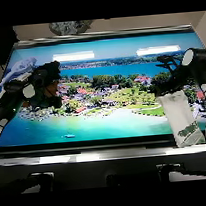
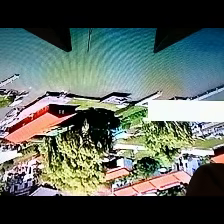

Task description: Fold the shirts.

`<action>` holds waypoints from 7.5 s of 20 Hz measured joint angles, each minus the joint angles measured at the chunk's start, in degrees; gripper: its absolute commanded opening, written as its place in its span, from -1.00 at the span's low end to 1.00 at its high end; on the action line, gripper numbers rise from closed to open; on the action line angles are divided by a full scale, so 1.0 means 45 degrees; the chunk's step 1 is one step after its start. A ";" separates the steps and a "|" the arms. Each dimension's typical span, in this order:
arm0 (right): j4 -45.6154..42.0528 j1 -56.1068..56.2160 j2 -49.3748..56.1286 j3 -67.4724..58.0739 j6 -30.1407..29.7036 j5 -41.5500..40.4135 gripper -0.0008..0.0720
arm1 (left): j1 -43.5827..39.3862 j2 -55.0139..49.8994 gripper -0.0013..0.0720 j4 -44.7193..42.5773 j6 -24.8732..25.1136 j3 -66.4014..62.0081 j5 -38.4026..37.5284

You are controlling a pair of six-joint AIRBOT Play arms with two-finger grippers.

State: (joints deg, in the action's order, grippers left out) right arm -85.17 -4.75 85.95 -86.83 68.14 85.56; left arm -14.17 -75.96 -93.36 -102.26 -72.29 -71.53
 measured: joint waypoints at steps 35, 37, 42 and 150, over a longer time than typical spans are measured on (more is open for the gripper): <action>-0.0253 -0.0024 0.0005 0.0000 -0.0379 -0.2181 0.86 | 0.1399 -0.1297 1.00 0.0034 -0.0364 -0.1622 0.3220; -0.0248 -0.0024 0.0005 0.0000 -0.0525 -0.2186 0.86 | 0.3031 -0.2443 1.00 0.0782 -0.0962 -0.3181 0.2380; -0.0180 0.0000 0.0005 0.0000 -0.0685 -0.1885 0.86 | 0.6921 -0.4716 1.00 0.4609 -0.1724 -0.4580 0.0865; -0.0495 0.1137 -0.5552 -0.2574 -0.1341 -0.4877 -0.89 | 0.2327 0.4022 -0.90 0.5144 0.4119 -0.5863 0.4099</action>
State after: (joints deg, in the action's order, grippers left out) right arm -87.39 0.36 60.97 -98.41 62.11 63.61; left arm -3.70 -57.87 -70.22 -83.72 -98.67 -53.08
